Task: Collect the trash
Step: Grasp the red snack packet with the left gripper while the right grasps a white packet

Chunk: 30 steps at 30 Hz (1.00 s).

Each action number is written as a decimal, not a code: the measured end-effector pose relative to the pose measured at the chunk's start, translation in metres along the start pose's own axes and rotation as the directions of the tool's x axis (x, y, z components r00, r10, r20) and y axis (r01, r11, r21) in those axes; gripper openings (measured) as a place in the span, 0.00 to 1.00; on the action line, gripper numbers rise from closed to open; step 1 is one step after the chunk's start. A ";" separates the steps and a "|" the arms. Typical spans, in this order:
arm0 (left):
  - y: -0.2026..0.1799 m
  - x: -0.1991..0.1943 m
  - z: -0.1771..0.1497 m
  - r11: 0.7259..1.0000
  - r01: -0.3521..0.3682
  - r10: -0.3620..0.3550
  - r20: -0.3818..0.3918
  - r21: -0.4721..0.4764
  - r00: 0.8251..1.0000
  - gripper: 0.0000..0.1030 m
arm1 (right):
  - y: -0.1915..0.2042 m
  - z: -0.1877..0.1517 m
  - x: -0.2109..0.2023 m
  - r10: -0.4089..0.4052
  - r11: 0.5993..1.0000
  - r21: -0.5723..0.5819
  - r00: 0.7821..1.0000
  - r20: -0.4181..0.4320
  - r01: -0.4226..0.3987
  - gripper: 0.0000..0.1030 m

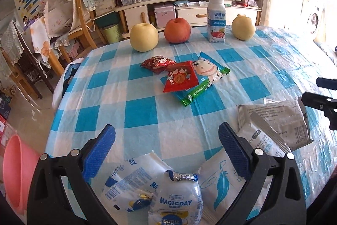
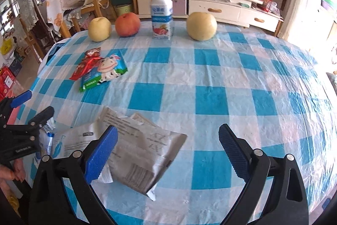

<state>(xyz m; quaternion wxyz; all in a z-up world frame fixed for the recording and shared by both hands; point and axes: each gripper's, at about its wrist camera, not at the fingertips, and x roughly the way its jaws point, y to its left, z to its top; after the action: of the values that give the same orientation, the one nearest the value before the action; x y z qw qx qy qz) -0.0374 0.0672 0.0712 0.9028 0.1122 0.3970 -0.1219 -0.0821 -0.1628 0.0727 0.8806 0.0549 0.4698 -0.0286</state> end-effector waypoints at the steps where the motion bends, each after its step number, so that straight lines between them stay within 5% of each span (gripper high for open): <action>1: 0.003 0.001 0.001 1.000 0.014 -0.014 0.003 -0.007 1.000 0.96 | -0.006 -0.001 0.004 0.001 1.000 0.023 1.000 -0.021 0.000 0.93; 8: 0.015 0.019 0.016 0.989 0.142 -0.142 -0.001 -0.053 0.990 0.96 | -0.004 -0.011 0.024 0.134 0.988 0.091 0.984 -0.114 -0.124 0.93; 13: 0.007 0.048 0.031 0.985 0.166 -0.167 -0.022 -0.051 0.986 0.96 | 0.004 -0.017 0.029 0.196 0.977 0.116 0.972 -0.133 -0.181 0.93; 17: 0.012 0.069 0.041 0.971 0.196 -0.202 -0.035 -0.138 0.979 0.96 | 0.002 -0.022 0.033 0.278 0.953 0.166 0.951 -0.133 -0.255 0.93; 19: 0.014 0.076 0.044 0.967 0.198 -0.207 -0.039 -0.163 0.978 0.95 | 0.000 -0.024 0.034 0.309 0.941 0.184 0.943 -0.127 -0.283 0.80; 22: 0.015 0.082 0.051 0.963 0.206 -0.215 -0.032 -0.173 0.976 0.84 | -0.005 -0.027 0.037 0.352 0.920 0.223 0.929 -0.115 -0.321 0.68; 30: 0.015 0.103 0.060 0.947 0.227 -0.246 -0.060 -0.229 0.967 0.52 | -0.009 -0.027 0.036 0.403 0.893 0.244 0.913 -0.064 -0.377 0.65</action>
<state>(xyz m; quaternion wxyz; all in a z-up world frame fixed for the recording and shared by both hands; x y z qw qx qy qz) 0.0762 0.0498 0.0353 0.8701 -0.0317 0.4579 -0.1794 -0.0857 -0.1685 0.0270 0.8284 0.2496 0.4917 0.0986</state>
